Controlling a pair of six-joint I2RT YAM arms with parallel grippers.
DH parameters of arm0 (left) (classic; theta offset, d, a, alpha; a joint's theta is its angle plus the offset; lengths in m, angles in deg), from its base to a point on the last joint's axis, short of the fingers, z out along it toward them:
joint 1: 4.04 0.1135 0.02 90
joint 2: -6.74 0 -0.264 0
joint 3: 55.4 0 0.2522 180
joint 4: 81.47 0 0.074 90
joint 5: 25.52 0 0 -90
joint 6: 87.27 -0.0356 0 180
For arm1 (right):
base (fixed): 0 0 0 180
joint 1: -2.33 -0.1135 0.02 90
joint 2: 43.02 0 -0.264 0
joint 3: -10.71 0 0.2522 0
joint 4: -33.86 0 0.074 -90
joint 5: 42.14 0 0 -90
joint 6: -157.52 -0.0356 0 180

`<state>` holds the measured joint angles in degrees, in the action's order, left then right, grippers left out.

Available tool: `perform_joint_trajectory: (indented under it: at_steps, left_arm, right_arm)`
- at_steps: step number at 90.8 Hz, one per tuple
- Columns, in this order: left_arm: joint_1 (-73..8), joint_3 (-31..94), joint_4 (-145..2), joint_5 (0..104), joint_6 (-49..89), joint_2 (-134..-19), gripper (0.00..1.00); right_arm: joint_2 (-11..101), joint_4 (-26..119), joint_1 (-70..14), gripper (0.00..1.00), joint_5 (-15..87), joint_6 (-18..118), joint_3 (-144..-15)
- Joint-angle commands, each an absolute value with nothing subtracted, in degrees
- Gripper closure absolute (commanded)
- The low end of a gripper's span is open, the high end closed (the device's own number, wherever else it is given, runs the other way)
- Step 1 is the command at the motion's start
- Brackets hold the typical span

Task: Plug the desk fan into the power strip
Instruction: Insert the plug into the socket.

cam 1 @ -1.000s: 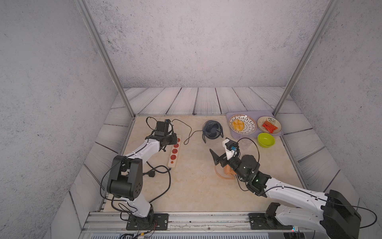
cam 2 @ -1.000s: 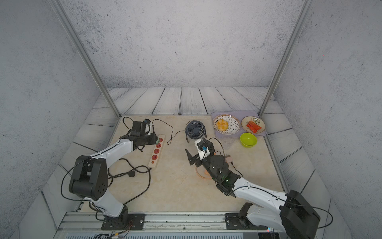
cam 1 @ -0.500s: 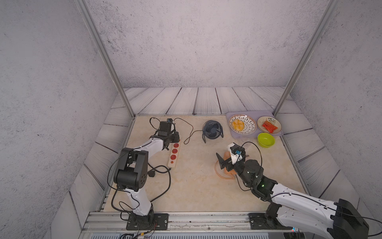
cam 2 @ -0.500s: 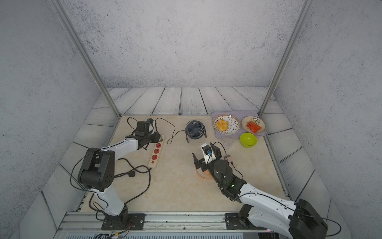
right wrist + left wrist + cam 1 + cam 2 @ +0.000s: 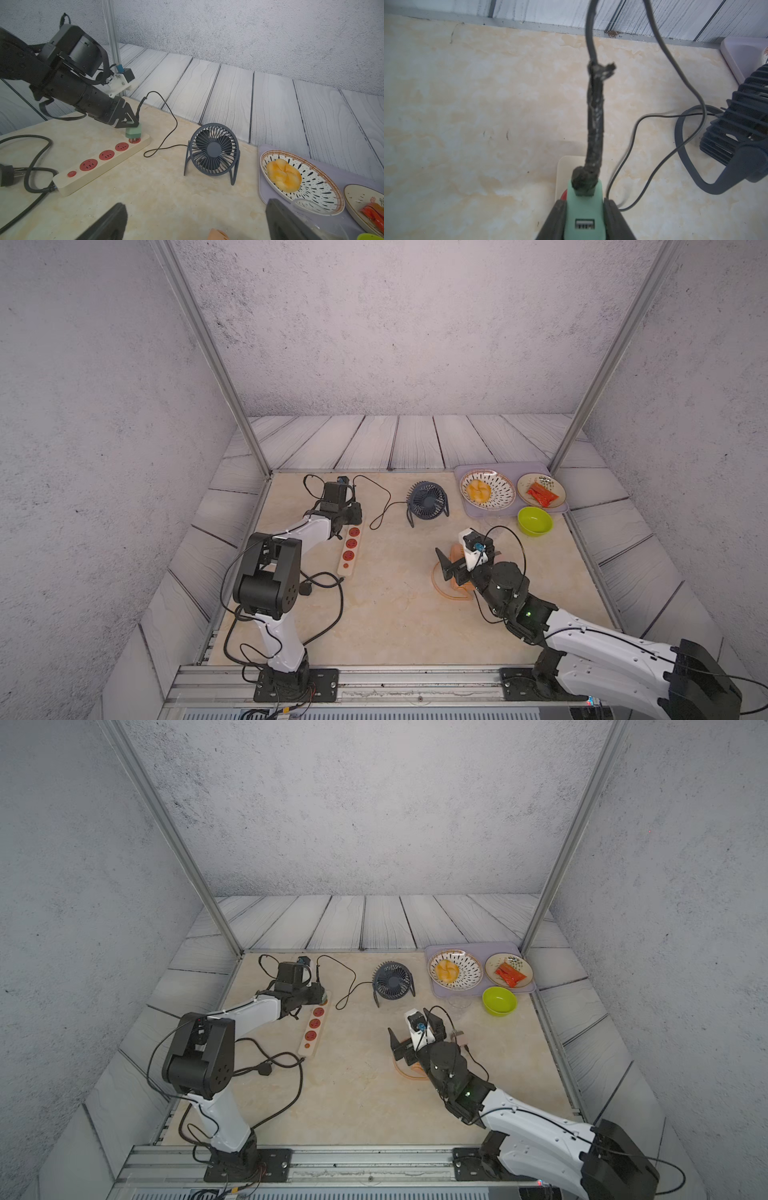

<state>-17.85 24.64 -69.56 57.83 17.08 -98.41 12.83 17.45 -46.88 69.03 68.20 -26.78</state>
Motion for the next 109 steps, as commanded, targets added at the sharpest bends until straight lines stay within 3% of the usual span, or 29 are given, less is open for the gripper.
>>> perform_joint_trajectory:
  at_steps: [1, 109]
  left_arm:
    - [-18.29, 26.49, -68.69, 58.16, 17.50, -96.99, 1.00]
    - [-18.89, 26.27, -70.84, 60.85, 16.38, -100.03, 1.00]
  right_arm:
    - [11.56, 17.66, -46.90, 0.01, 70.00, 67.75, -26.21]
    - [12.93, 16.60, -46.91, 0.01, 70.27, 67.24, -25.46]
